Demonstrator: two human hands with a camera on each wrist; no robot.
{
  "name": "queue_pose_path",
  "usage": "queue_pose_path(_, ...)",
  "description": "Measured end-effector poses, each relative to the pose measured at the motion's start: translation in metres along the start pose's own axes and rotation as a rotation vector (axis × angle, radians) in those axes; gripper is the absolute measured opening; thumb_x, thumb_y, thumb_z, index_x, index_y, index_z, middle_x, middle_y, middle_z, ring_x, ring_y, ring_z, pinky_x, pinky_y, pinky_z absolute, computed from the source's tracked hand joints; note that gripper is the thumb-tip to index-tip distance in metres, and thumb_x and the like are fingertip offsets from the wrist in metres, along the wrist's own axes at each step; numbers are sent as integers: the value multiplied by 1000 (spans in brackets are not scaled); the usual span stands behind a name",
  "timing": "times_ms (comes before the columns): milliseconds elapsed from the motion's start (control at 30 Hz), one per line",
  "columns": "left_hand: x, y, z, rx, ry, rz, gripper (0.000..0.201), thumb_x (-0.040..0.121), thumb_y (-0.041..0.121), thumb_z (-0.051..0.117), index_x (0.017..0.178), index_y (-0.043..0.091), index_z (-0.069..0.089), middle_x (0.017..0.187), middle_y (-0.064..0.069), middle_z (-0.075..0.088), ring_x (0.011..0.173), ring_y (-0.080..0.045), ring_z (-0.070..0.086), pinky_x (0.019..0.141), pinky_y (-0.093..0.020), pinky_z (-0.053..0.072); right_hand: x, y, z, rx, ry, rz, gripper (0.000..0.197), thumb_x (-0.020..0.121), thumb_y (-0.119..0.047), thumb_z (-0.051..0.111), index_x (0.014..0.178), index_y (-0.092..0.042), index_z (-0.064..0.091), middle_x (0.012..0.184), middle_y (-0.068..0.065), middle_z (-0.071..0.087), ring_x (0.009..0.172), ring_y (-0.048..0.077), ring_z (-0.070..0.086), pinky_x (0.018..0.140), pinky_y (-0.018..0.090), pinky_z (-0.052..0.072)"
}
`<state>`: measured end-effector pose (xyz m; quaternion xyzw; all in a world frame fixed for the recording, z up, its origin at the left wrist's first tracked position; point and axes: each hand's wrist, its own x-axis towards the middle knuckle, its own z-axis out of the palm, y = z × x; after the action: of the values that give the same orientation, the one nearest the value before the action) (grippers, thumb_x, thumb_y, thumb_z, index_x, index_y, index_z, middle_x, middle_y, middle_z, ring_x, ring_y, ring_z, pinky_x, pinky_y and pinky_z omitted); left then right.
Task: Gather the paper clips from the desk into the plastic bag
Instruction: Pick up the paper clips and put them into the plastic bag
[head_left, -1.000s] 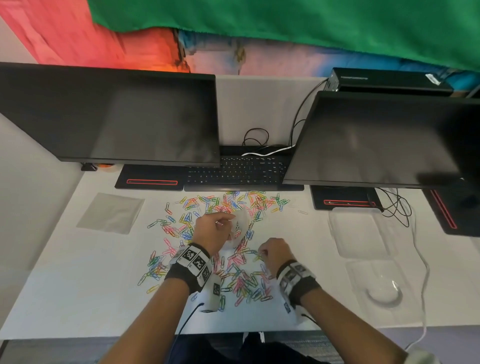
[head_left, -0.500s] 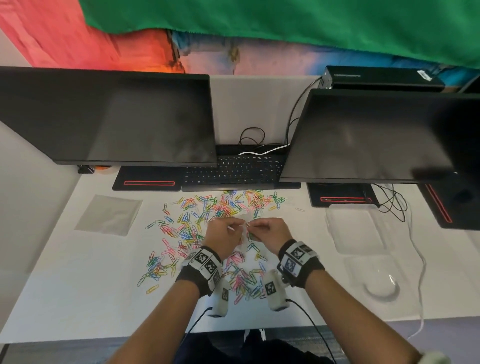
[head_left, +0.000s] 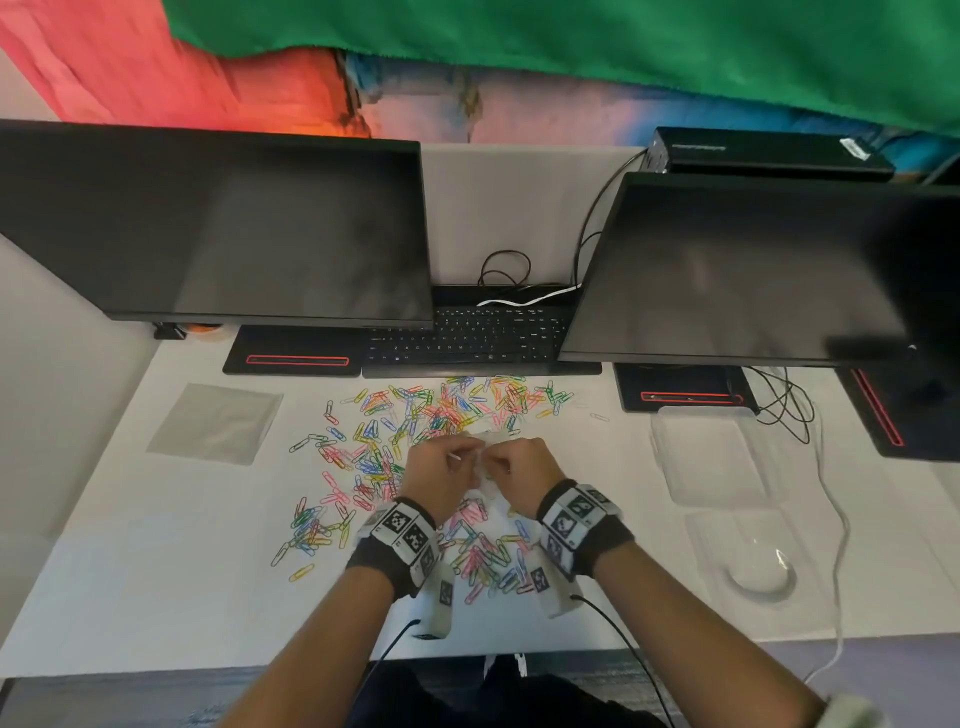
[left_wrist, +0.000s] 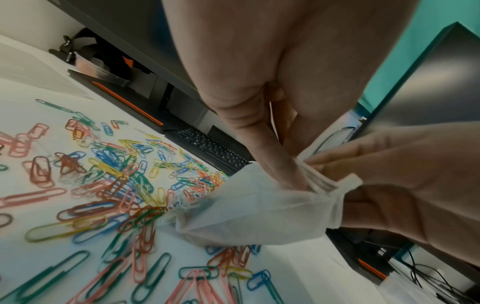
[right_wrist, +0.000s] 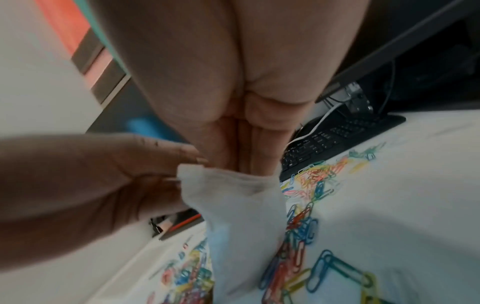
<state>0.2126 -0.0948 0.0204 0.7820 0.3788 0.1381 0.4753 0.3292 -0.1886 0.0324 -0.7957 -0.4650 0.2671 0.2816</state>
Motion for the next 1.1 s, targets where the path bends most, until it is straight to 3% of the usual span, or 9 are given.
queue_pose_path(100,3,-1,-8,-36,19,-51,21,94,6,58,103,14,75,77,-1,73,60,-11,71,67,-28,62,-6,11,-11,207,149,-31,17,87,-7,63,92,-14,77,79,-5,72,67,4,64,71,13,50)
queue_pose_path(200,5,-1,-15,-49,46,-85,21,94,9,58,106,15,74,71,-1,73,54,-7,68,55,-18,55,-15,37,-18,202,188,91,14,80,-15,74,91,-24,75,78,-7,71,69,5,65,74,29,58)
queue_pose_path(267,7,-3,-18,-76,68,-111,21,95,10,58,107,16,74,68,-4,73,49,-5,64,49,-14,50,-28,58,-17,49,-38,226,49,69,-37,84,113,-29,64,92,-7,67,79,9,64,80,33,57)
queue_pose_path(367,11,-5,-24,-91,91,-126,22,94,10,58,108,15,75,69,-5,74,53,-8,66,54,-16,53,-50,81,1,-220,-416,348,129,45,-63,86,149,-28,17,137,9,39,123,24,46,104,38,42)
queue_pose_path(433,14,-7,-25,-89,94,-121,22,94,11,60,108,15,76,74,-3,75,58,-10,67,59,-17,55,-59,85,16,-219,-442,358,145,41,-58,89,152,-28,0,149,14,18,136,31,33,110,38,35)
queue_pose_path(667,11,-11,-24,-108,89,-132,25,92,7,59,109,13,75,76,-5,75,54,-10,64,60,-27,60,-47,75,46,-67,-218,292,106,62,-36,87,148,-23,27,128,7,32,111,26,54,97,29,46)
queue_pose_path(867,9,-8,-26,-81,84,-104,25,93,6,58,109,14,75,76,-5,75,55,-12,65,61,-29,61,-40,64,47,-220,-154,110,26,90,-23,62,112,-12,69,106,3,50,92,20,59,85,24,48)
queue_pose_path(967,10,-8,-27,-63,76,-100,25,93,7,57,108,15,75,73,-3,74,55,-11,65,60,-26,60,-38,61,50,-362,-165,51,25,97,-15,45,104,-8,68,107,7,57,92,22,61,81,26,48)
queue_pose_path(1100,9,-12,-26,-50,80,-93,23,94,7,60,110,15,74,73,-1,73,54,-9,64,54,-18,54,-27,64,37,-321,-166,118,22,86,-11,52,86,-8,73,91,7,68,82,21,63,78,26,52)
